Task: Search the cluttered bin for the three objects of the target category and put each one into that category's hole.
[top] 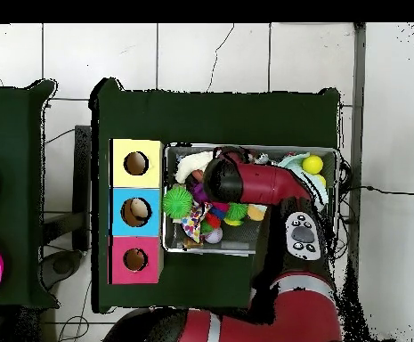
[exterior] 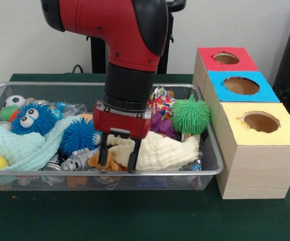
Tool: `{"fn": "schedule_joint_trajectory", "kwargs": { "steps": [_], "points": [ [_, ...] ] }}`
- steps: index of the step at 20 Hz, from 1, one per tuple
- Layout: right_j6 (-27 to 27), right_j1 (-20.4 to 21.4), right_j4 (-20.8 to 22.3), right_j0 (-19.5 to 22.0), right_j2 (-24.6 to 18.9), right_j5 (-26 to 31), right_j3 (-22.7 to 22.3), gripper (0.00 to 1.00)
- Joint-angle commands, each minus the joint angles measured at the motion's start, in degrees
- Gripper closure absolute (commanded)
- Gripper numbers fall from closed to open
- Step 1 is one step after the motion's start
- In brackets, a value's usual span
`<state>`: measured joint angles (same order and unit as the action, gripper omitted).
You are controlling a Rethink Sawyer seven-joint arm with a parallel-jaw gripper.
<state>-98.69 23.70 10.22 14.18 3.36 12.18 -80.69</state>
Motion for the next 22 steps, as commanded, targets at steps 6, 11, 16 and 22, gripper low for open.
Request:
{"fn": "schedule_joint_trajectory", "kwargs": {
  "steps": [6, 11, 16, 22],
  "points": [
    [-2.11, -0.06, 3.50, -1.40, 1.56, 7.65, -2.08, 0.00],
    [-1.84, 0.63, 3.83, -2.04, 3.42, 7.51, -1.96, 0.00],
    [-1.96, -0.09, 3.82, -1.64, 3.81, 6.22, -2.57, 0.00],
    [-2.89, -3.39, 2.83, -1.41, 3.15, 5.56, -1.82, 0.00]
  ]
}}
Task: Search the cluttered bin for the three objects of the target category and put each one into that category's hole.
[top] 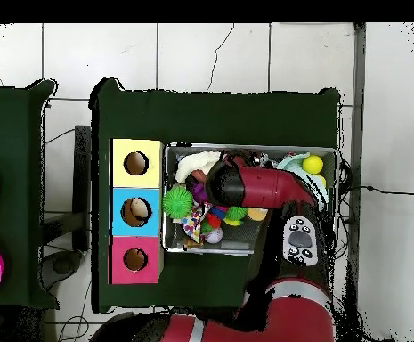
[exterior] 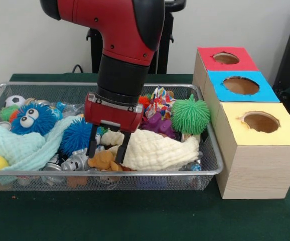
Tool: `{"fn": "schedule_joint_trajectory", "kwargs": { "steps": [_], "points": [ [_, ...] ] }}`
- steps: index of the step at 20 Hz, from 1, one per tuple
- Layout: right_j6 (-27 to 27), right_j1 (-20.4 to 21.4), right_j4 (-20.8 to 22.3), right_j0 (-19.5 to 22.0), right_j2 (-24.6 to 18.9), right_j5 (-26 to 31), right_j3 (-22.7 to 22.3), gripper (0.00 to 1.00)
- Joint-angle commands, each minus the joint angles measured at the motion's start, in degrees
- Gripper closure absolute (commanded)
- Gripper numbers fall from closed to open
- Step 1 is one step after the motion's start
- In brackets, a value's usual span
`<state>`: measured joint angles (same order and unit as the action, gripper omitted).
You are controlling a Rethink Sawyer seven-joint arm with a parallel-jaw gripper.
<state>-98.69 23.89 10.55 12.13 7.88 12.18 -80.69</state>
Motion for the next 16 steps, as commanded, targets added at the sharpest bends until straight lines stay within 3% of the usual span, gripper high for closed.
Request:
{"fn": "schedule_joint_trajectory", "kwargs": {
  "steps": [1, 7, 16],
  "points": [
    [-3.12, -4.08, 2.02, 0.73, -1.58, 6.16, -1.87, 0.00],
    [-4.03, -6.42, 0.85, 1.60, -2.68, 5.99, -2.23, 0.00],
    [-5.41, -6.29, -0.34, 1.37, -3.33, 6.86, -4.92, 0.00]
  ]
}}
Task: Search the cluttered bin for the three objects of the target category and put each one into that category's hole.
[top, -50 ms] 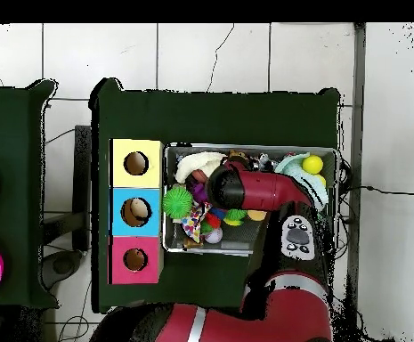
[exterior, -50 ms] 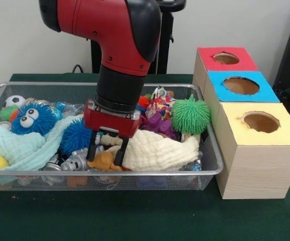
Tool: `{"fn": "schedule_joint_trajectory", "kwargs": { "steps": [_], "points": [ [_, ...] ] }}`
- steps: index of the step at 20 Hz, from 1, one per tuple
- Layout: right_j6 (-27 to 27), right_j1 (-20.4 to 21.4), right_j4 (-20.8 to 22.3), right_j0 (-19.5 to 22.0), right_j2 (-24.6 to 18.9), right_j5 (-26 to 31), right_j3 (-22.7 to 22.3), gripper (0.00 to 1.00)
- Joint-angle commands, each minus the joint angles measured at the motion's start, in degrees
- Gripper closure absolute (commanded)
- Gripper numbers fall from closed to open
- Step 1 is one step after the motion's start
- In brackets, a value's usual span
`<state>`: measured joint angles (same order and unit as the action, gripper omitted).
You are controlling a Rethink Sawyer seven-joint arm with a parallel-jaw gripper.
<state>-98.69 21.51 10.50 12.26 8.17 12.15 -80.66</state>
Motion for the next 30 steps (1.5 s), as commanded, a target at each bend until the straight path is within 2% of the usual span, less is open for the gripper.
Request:
{"fn": "schedule_joint_trajectory", "kwargs": {
  "steps": [1, 2, 3, 9, 12, 15, 18, 21, 25, 30],
  "points": [
    [-5.52, -3.90, -0.26, 0.98, -3.36, 6.94, -4.92, 0.00],
    [-5.08, -3.89, -0.03, 1.03, -3.48, 7.07, -4.75, 0.00],
    [-4.54, -3.74, 0.26, 1.58, -4.18, 6.52, -4.97, 1.00],
    [-3.81, -3.03, 1.03, 3.23, -6.36, 3.63, -5.90, 1.00],
    [-6.34, -2.76, 0.83, 1.56, -4.34, 1.61, -6.28, 1.00],
    [-7.96, -0.04, 0.77, -0.54, -2.52, 0.79, -7.66, 1.00],
    [-8.15, 5.30, 0.69, -2.24, -1.35, 2.23, -9.94, 1.00],
    [-7.73, 10.25, -0.40, -4.01, -0.25, 6.34, -10.73, 1.00],
    [-7.26, 12.76, -2.44, -4.38, -0.88, 11.43, -10.74, 1.00],
    [-7.34, 13.95, -3.45, -4.86, -0.97, 14.36, -10.22, 1.00]
  ]
}}
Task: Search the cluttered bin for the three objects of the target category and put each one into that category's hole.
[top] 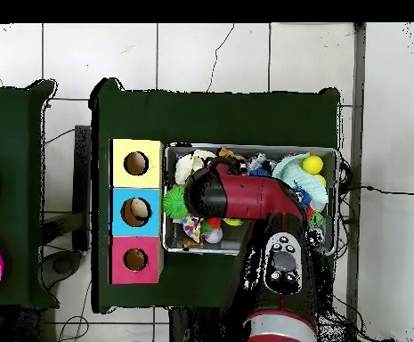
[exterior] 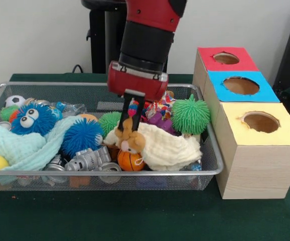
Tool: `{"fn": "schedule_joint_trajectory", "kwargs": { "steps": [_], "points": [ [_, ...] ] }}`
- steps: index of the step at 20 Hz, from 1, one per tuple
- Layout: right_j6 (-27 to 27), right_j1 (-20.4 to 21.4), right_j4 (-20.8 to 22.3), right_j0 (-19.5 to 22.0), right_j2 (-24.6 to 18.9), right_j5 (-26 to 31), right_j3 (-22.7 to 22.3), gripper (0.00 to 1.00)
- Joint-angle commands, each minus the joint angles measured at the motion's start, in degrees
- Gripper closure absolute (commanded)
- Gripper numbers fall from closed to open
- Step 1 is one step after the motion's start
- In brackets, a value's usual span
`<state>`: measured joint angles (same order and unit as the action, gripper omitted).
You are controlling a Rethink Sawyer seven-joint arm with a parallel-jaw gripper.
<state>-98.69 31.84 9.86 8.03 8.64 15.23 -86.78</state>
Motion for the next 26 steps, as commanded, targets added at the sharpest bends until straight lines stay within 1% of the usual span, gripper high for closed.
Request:
{"fn": "schedule_joint_trajectory", "kwargs": {
  "steps": [1, 6, 11, 19, 26],
  "points": [
    [-7.61, 3.96, -2.97, -0.85, -1.33, 11.66, -4.39, 1.00],
    [-9.26, 4.65, -4.02, -1.92, -0.69, 14.99, -5.23, 1.00],
    [-11.08, 4.83, -6.76, -2.34, -1.09, 19.19, -7.38, 1.00],
    [-13.85, 7.60, -11.95, -4.30, -0.84, 25.96, -11.30, 1.00],
    [-15.10, 9.66, -15.44, -5.92, -0.25, 29.06, -14.99, 1.00]
  ]
}}
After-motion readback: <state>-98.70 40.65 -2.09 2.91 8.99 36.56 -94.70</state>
